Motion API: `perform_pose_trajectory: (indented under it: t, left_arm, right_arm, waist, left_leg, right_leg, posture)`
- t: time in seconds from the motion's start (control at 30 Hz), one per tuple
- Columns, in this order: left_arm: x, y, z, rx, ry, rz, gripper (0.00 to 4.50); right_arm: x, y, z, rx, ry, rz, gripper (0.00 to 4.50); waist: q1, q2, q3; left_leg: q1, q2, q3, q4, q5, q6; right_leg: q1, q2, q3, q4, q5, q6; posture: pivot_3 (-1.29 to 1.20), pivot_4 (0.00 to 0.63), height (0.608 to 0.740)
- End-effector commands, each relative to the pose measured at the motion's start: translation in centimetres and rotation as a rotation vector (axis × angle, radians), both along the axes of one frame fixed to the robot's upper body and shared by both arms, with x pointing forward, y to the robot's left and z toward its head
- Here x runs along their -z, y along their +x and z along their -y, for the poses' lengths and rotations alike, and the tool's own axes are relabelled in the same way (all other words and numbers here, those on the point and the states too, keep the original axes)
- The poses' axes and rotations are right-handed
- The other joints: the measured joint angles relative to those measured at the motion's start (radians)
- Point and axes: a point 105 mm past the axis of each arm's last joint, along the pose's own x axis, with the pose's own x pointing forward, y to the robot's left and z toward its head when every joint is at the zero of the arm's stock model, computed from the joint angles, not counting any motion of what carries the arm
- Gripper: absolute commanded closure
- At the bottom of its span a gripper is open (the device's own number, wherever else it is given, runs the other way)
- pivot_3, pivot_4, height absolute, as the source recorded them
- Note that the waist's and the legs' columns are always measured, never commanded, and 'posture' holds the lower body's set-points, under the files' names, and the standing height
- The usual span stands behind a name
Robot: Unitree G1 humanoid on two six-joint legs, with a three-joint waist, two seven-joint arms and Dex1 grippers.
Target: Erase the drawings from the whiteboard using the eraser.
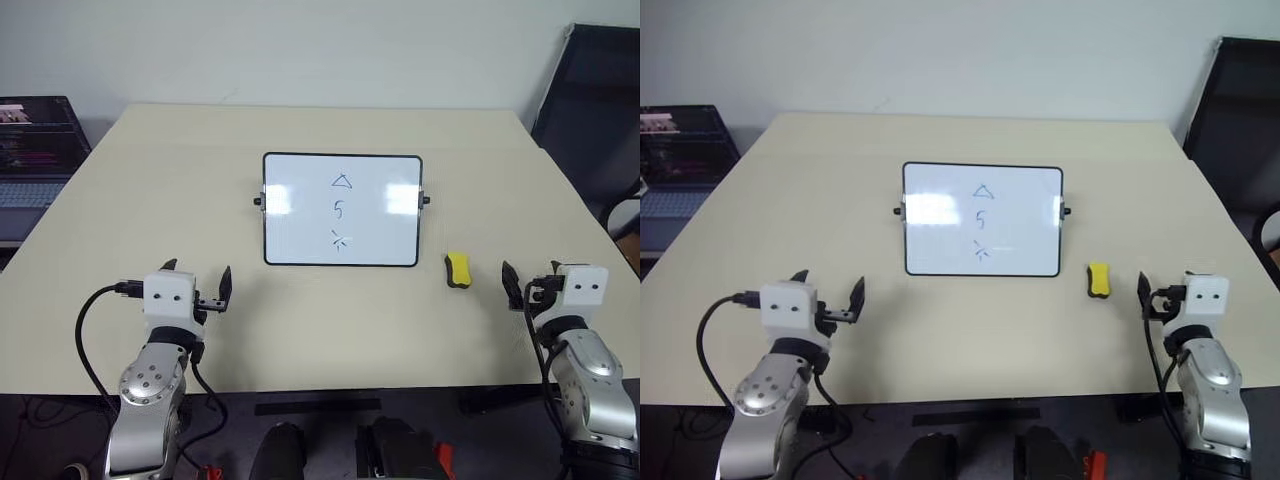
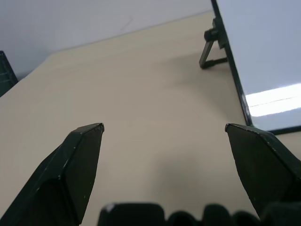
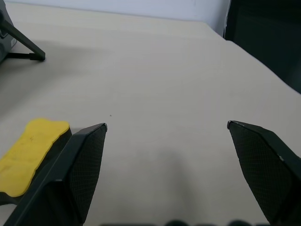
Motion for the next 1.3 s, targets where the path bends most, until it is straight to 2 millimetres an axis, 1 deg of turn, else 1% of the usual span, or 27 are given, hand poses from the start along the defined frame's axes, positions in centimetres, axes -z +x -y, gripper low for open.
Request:
perform_pose_trajectory:
  t: [0.03, 0.1, 0.17, 0.27, 0.33, 0.43, 0.47, 0.53, 0.57, 0.6, 0.63, 0.67, 0.73, 0.77, 0.83, 0.93, 0.97, 1.03, 1.13, 1.3]
  left_arm:
    - [-1.4, 0.3, 0.8, 0.017, 0.017, 0.054, 0.00]
    - [-1.4, 0.4, 0.8, 0.016, 0.013, 0.049, 0.00]
    - [-1.8, 0.4, 1.3, 0.033, -0.005, 0.052, 0.00]
    - [-2.5, 0.6, 2.3, 0.119, 0.003, 0.058, 0.00]
    - [-2.9, 0.8, 2.3, 0.160, 0.004, 0.055, 0.00]
    - [-4.1, 1.2, 3.4, 0.297, -0.009, 0.056, 0.00]
    - [-4.7, 1.3, 4.1, 0.368, -0.007, 0.056, 0.00]
    - [-6.1, 1.9, 5.3, 0.485, 0.036, 0.078, 0.00]
    - [-6.6, 2.2, 5.9, 0.534, 0.055, 0.085, 0.00]
    - [-6.9, 2.4, 6.0, 0.573, 0.063, 0.086, 0.00]
    - [-7.1, 2.6, 6.7, 0.628, 0.059, 0.080, 0.00]
    - [-7.2, 2.7, 7.2, 0.684, 0.053, 0.070, 0.00]
    - [-7.3, 3.0, 8.9, 0.816, 0.044, 0.039, 0.00]
    - [-7.3, 3.0, 9.7, 0.886, 0.044, 0.020, 0.00]
    - [-7.4, 3.1, 11.5, 1.004, 0.042, -0.010, 0.00]
    - [-7.6, 3.2, 13.0, 1.137, 0.031, -0.062, 0.00]
    - [-7.6, 3.2, 13.2, 1.166, 0.034, -0.076, 0.00]
    - [-7.6, 3.4, 13.6, 1.216, 0.044, -0.094, 0.00]
    - [-7.5, 3.8, 14.3, 1.271, 0.068, -0.107, 0.00]
    - [-7.3, 3.8, 15.8, 1.366, 0.092, -0.122, 0.00]
  right_arm:
    - [-1.3, -0.1, -0.3, -0.026, -0.027, 0.040, 0.03]
    - [-1.1, -0.2, -0.6, -0.031, -0.024, 0.033, 0.03]
    - [-1.1, -0.4, -0.9, -0.028, -0.014, 0.029, 0.03]
    - [-1.7, -0.5, -1.6, -0.035, 0.002, 0.035, 0.03]
    - [-1.9, -0.6, -1.9, -0.029, 0.024, 0.025, 0.03]
    - [-2.7, -0.6, -2.2, -0.039, 0.069, 0.011, 0.03]
    - [-3.2, -0.4, -2.3, -0.045, 0.078, 0.016, 0.03]
    - [-4.1, 0.1, -2.4, -0.031, 0.178, 0.030, 0.03]
    - [-4.3, 0.4, -2.8, -0.044, 0.213, 0.025, 0.03]
    - [-4.3, 0.5, -3.7, -0.070, 0.218, 0.011, 0.03]
    - [-4.4, 0.6, -4.7, -0.108, 0.212, -0.006, 0.03]
    - [-4.3, 0.6, -5.6, -0.131, 0.213, -0.030, 0.03]
    - [-3.8, 0.6, -6.6, -0.140, 0.229, -0.093, 0.03]
    - [-4.1, 0.7, -7.1, -0.139, 0.244, -0.101, 0.03]
    - [-4.2, 0.7, -7.3, -0.124, 0.255, -0.133, 0.03]
    - [-4.2, 1.4, -7.7, -0.097, 0.228, -0.160, 0.03]
    - [-4.2, 1.6, -8.0, -0.099, 0.216, -0.166, 0.03]
    - [-4.2, 2.1, -7.9, -0.073, 0.198, -0.167, 0.03]
    - [-3.9, 2.7, -8.1, -0.059, 0.212, -0.178, 0.03]
    - [-2.7, 3.3, -8.7, -0.063, 0.193, -0.215, 0.03]
  waist:
    - [0.000, 0.000, 0.000]
    - [0.000, 0.000, 0.000]
    - [0.000, 0.000, 0.000]
    - [0.000, 0.000, 0.000]
    - [0.000, 0.001, 0.000]
    - [0.000, 0.001, 0.000]
    - [0.000, 0.001, 0.000]
    - [0.000, 0.001, 0.000]
    - [0.000, 0.001, 0.000]
    - [0.000, 0.001, 0.000]
    - [0.000, 0.001, 0.000]
    - [0.000, 0.001, 0.000]
    - [-0.001, 0.001, 0.000]
    - [-0.002, 0.001, 0.000]
    - [-0.002, 0.001, 0.000]
    - [-0.004, 0.002, 0.000]
    - [-0.005, 0.002, 0.000]
    - [-0.007, 0.002, 0.000]
    - [-0.010, 0.002, 0.000]
    - [-0.011, 0.002, 0.000]
  left_leg:
    - [0.000, 0.000, 0.000, 0.000, 0.000, 0.000]
    - [0.000, 0.000, 0.000, 0.000, 0.000, 0.000]
    - [0.000, 0.000, 0.001, 0.000, 0.000, 0.000]
    - [0.000, 0.000, 0.000, 0.000, 0.000, 0.000]
    - [0.000, 0.000, 0.000, 0.000, 0.000, 0.000]
    - [0.000, 0.000, 0.000, 0.000, 0.000, 0.000]
    - [0.000, 0.000, 0.000, 0.000, 0.000, 0.000]
    - [0.000, 0.000, 0.000, 0.000, 0.000, 0.000]
    - [0.000, 0.000, 0.001, 0.001, 0.000, 0.000]
    - [0.000, 0.000, 0.001, 0.001, 0.000, 0.000]
    - [0.000, 0.000, 0.000, 0.001, 0.000, 0.000]
    - [0.000, 0.000, 0.001, 0.001, 0.000, 0.000]
    - [0.000, 0.000, 0.000, 0.000, 0.000, 0.000]
    - [-0.001, 0.000, 0.000, 0.000, 0.000, 0.000]
    - [-0.002, 0.000, 0.000, 0.000, 0.000, 0.000]
    - [-0.002, 0.000, 0.000, 0.000, 0.000, 0.000]
    - [-0.002, -0.001, 0.000, 0.000, 0.000, 0.000]
    - [-0.001, -0.001, 0.000, 0.000, 0.000, 0.000]
    - [-0.001, -0.001, 0.000, 0.000, 0.000, 0.000]
    - [-0.002, 0.000, 0.000, 0.000, 0.000, 0.000]
  right_leg:
    - [0.000, 0.000, 0.000, 0.000, 0.000, 0.000]
    - [0.000, 0.000, 0.000, 0.000, 0.000, 0.000]
    - [0.000, 0.000, 0.000, 0.000, 0.000, 0.000]
    - [0.000, 0.000, 0.000, 0.000, 0.000, 0.000]
    - [0.000, 0.000, 0.000, 0.000, 0.000, 0.000]
    - [0.000, 0.000, 0.000, 0.000, 0.000, 0.000]
    - [0.000, 0.000, 0.000, 0.000, 0.000, 0.000]
    - [0.000, 0.001, 0.000, 0.000, 0.000, 0.000]
    - [0.000, 0.003, -0.001, 0.000, 0.000, 0.001]
    - [0.000, 0.004, -0.001, 0.000, 0.001, 0.001]
    - [0.000, 0.004, -0.001, 0.000, 0.001, 0.001]
    - [0.000, 0.004, -0.001, 0.000, 0.001, 0.001]
    - [0.000, 0.004, -0.001, 0.000, 0.000, 0.000]
    - [-0.001, 0.004, -0.001, 0.000, 0.000, 0.000]
    - [-0.001, 0.004, -0.001, 0.000, 0.000, 0.000]
    - [-0.001, 0.004, -0.002, 0.000, 0.000, 0.001]
    - [-0.001, 0.004, -0.002, 0.000, 0.001, 0.001]
    - [-0.001, 0.005, -0.002, 0.000, 0.000, 0.001]
    - [-0.002, 0.006, -0.002, 0.000, 0.000, 0.001]
    - [-0.002, 0.006, -0.002, -0.001, 0.000, 0.001]
  posture:
    - [0.00, 0.150, 0.740]
    - [0.00, 0.150, 0.740]
    - [0.00, 0.150, 0.740]
    - [0.00, 0.150, 0.740]
    - [0.00, 0.150, 0.740]
    - [0.00, 0.150, 0.740]
    - [0.00, 0.150, 0.740]
    - [0.00, 0.150, 0.740]
    - [0.00, 0.150, 0.740]
    - [0.00, 0.150, 0.740]
    - [0.00, 0.150, 0.740]
    - [0.00, 0.150, 0.740]
    - [0.00, 0.150, 0.740]
    - [0.00, 0.150, 0.740]
    - [0.00, 0.150, 0.740]
    - [0.00, 0.150, 0.740]
    - [0.00, 0.150, 0.740]
    - [0.00, 0.150, 0.740]
    - [0.00, 0.150, 0.740]
    - [0.00, 0.150, 0.740]
